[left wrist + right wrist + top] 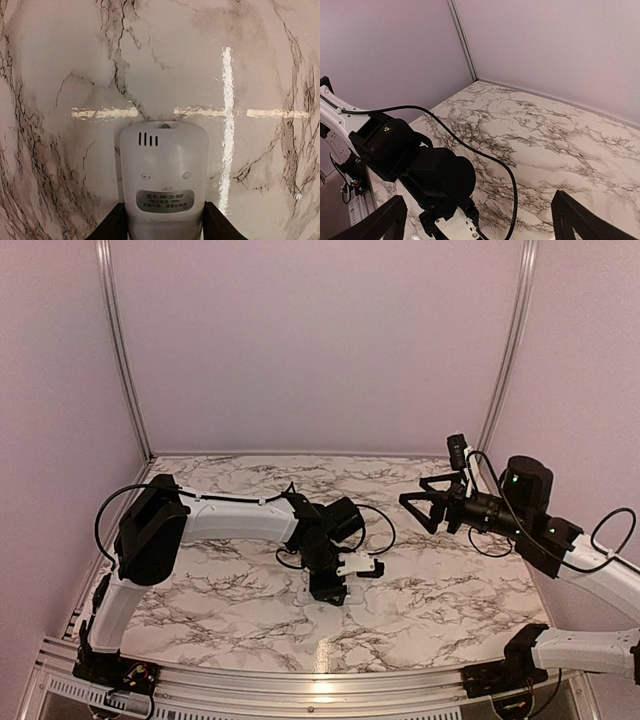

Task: Load the batteries into the remote control
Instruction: Pick up the remote control from the center of the board, then pass from the left arm to the right

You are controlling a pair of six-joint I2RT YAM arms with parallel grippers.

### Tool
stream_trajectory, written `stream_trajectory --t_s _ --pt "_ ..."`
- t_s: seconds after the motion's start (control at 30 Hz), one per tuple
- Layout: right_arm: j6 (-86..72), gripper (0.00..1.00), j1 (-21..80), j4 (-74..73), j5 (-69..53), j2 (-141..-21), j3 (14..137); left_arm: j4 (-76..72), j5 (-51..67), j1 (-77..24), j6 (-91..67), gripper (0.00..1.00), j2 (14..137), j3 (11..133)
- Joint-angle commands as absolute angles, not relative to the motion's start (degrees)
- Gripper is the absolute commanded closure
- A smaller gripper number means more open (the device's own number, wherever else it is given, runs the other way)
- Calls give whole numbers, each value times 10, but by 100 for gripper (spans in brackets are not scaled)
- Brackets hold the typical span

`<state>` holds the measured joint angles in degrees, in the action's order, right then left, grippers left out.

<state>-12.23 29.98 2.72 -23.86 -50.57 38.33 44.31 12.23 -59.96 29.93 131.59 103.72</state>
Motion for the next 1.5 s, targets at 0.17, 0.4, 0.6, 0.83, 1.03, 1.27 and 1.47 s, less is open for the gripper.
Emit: stream_trajectory --t_s 0.17,0.4,0.6,0.83,1.03,1.27,1.47 --pt "-131 1 294 50 -268 -509 375 488 151 -591 291 65 1312 1038" --pt "-124 2 294 66 -271 -511 373 360 219 -583 259 77 1191 956" --pt "-117 3 294 101 -307 -514 383 203 305 -563 212 78 1031 838" --pt "-146 9 297 213 -446 -538 399 -34 379 -546 110 78 862 699" --pt "-111 13 382 235 -483 -583 450 -153 407 -546 33 79 807 630" --pt "-81 17 450 235 -500 -626 502 -226 437 -546 -25 79 793 597" --pt "-69 24 481 232 -493 -670 533 -284 449 -547 -55 79 793 575"
